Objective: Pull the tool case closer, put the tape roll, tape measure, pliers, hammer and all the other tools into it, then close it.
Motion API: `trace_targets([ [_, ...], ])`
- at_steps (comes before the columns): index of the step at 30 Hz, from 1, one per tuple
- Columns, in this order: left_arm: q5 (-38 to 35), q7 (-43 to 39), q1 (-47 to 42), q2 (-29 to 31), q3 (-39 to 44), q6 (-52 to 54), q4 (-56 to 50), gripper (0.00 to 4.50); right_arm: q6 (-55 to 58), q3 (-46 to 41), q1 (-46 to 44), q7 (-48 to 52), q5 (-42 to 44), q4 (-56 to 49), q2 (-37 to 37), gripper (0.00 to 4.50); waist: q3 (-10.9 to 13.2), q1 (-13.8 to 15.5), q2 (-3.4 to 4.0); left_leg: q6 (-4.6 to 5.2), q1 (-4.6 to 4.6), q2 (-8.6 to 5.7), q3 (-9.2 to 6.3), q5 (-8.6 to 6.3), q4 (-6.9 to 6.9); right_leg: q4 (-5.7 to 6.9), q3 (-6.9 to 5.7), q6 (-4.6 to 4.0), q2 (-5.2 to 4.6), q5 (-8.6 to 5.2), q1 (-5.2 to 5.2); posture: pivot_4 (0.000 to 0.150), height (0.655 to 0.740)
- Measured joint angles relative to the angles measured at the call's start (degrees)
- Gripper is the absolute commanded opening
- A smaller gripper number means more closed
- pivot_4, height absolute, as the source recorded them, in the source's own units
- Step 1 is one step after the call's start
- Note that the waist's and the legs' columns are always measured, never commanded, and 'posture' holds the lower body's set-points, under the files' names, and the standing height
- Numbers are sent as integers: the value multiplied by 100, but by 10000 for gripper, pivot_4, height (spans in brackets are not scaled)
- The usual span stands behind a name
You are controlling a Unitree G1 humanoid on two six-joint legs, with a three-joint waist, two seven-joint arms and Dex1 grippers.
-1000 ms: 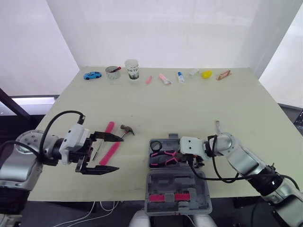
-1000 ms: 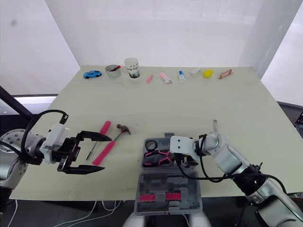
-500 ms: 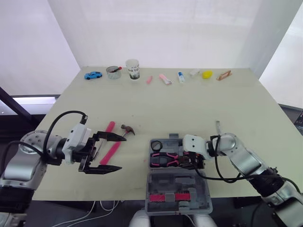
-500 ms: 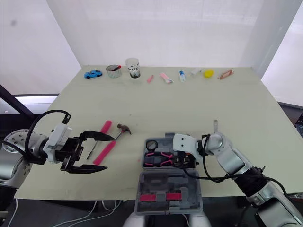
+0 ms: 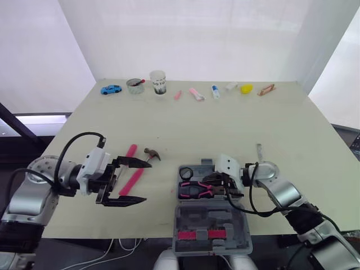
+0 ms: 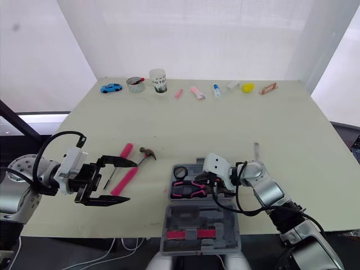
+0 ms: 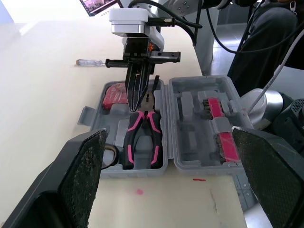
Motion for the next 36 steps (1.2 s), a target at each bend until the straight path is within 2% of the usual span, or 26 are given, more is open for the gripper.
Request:
trace_targets([
  [13, 1, -1, 61, 3, 1, -4, 31, 45000, -710, 174, -181, -49, -540, 932, 177, 211, -1, -8, -1, 0, 14, 1, -1, 0, 0, 1, 0, -1, 1, -1, 13, 1500, 7400],
  [27, -3, -6, 264, 141, 2, 64, 99, 45000, -1091, 513, -37, -470, -1161, 1041, 248, 211, -141, -11, -24, 0, 99, 8, 4, -1, -6, -1, 1, -20, 0, -17, 76, 1500, 7400],
  [32, 0, 1, 279, 75, 6, 342, 101, 45000, -1353, 222, 207, -648, -1017, 1097, 403, 211, -142, -16, -25, -1, 115, 9, -2, -2, -14, -4, 4, -24, -6, -20, 90, 1500, 7400],
  [36, 9, 162, 281, -245, 34, 429, 136, 45000, -1164, -176, 667, -767, -616, 587, 487, 211, -123, -2, -11, -1, 68, 6, -4, -1, -15, 1, 11, -27, -8, -16, 47, 1500, 7400],
])
